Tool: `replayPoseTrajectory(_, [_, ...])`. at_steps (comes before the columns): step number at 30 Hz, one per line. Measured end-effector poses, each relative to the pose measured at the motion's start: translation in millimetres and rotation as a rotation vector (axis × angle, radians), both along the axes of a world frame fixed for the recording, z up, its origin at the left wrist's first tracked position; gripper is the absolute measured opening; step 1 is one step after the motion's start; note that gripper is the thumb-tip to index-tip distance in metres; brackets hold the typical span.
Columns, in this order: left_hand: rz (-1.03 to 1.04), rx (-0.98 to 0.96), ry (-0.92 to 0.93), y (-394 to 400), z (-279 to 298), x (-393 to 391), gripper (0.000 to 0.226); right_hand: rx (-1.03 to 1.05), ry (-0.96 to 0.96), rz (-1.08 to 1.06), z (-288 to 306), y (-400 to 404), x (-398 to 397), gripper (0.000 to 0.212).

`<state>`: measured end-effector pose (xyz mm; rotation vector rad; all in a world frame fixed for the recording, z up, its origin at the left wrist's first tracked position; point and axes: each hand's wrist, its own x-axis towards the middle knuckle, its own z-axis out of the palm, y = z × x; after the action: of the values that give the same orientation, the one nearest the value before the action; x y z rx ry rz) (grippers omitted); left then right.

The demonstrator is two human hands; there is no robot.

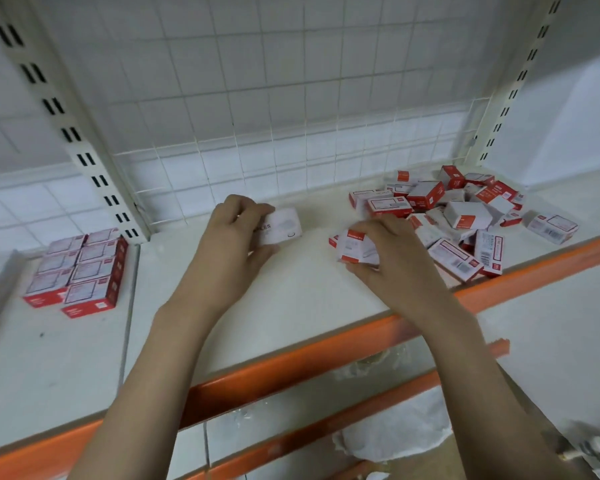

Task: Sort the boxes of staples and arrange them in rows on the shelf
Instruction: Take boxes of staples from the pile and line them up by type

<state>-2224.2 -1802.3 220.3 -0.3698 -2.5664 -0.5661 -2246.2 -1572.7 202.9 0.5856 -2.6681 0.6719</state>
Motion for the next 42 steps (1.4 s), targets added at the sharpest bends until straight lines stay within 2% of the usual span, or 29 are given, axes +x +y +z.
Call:
replayPoseTrajectory(8, [0.069,0.132,-0.021,-72,-7,68,0.047,-0.001,0.011,0.188,5,-97,26,0.042])
replayPoseTrajectory(21, [0.122,0.21,-0.072,-184,-32,138,0.045,-0.018,-0.122,0.363,-4,-213,93,0.04])
replayPoseTrajectory(27, [0.099,0.135,-0.083,-211,-34,151,0.044,-0.062,-0.182,0.324,-8,-229,107,0.049])
replayPoseTrajectory(33, [0.101,0.159,-0.074,-220,-33,161,0.044,-0.086,-0.291,0.333,-7,-227,111,0.06])
replayPoseTrajectory(38, [0.114,0.156,-0.06,-216,-35,169,0.046,-0.139,-0.298,0.36,1,-221,114,0.046])
replayPoseTrajectory(42, [0.13,0.135,-0.048,-212,-35,173,0.044,-0.137,-0.297,0.359,-1,-214,113,0.045])
